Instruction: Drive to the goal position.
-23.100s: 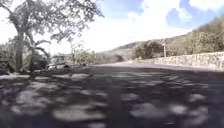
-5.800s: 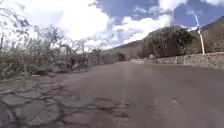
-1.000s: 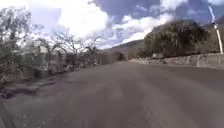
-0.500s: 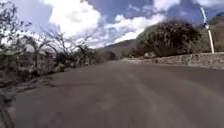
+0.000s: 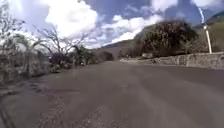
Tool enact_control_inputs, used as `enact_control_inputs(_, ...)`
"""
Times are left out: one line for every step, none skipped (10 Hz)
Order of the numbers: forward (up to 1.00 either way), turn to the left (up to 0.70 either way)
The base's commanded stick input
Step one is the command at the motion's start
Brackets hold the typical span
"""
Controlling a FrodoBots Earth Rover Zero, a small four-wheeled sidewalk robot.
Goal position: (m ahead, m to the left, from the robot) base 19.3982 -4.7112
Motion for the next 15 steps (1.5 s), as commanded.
enact_control_inputs(0.70,0.00)
enact_control_inputs(0.70,0.00)
enact_control_inputs(0.70,0.00)
enact_control_inputs(0.70,0.00)
enact_control_inputs(0.70,0.00)
enact_control_inputs(0.70,0.00)
enact_control_inputs(0.70,0.00)
enact_control_inputs(0.70,0.00)
enact_control_inputs(0.70,0.00)
enact_control_inputs(0.70,0.00)
enact_control_inputs(0.70,0.00)
enact_control_inputs(0.70,0.00)
enact_control_inputs(0.70,0.00)
enact_control_inputs(0.70,0.00)
enact_control_inputs(0.70,0.00)
